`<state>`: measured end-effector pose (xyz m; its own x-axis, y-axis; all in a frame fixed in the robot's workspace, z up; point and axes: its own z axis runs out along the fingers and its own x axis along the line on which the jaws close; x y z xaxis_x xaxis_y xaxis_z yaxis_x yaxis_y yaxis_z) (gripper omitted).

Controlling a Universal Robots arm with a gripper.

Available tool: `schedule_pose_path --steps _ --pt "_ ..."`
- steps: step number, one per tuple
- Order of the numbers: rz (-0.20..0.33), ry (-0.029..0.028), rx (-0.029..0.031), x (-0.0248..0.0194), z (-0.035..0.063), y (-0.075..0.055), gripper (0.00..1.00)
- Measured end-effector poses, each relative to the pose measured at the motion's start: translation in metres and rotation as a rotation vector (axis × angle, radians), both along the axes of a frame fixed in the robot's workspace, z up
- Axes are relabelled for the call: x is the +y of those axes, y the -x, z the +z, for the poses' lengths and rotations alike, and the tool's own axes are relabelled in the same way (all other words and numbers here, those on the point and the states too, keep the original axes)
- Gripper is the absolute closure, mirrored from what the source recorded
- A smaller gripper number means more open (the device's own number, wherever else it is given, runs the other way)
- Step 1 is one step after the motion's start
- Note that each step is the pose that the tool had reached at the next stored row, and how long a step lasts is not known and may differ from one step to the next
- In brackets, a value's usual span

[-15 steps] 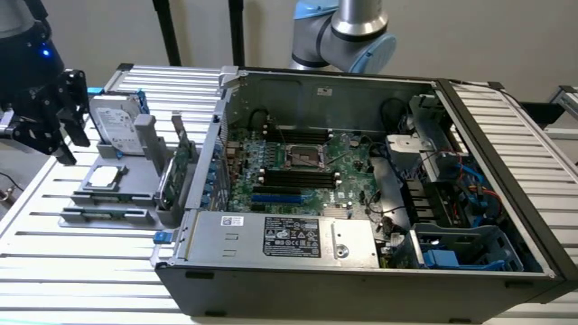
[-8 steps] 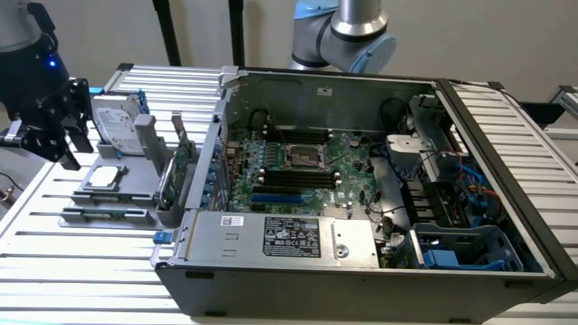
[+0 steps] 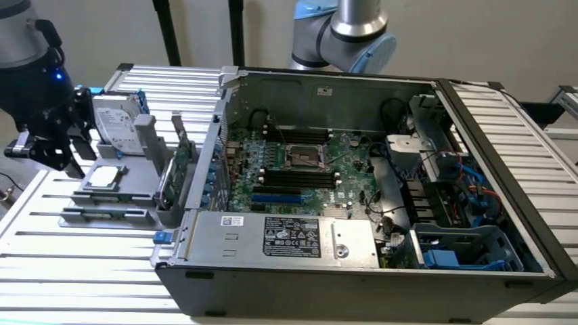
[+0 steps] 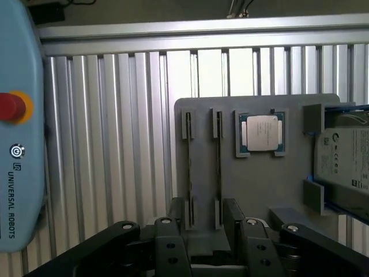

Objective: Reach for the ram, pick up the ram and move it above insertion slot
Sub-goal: 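Pick up the ram and move it above insertion slot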

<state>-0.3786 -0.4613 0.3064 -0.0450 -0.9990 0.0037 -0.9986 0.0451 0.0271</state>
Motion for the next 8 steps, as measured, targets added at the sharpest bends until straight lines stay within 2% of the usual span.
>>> schedule_pose_path --steps 8 --pt "0.013 -0.0001 0.0 -0.005 -0.0145 0.0 0.58"
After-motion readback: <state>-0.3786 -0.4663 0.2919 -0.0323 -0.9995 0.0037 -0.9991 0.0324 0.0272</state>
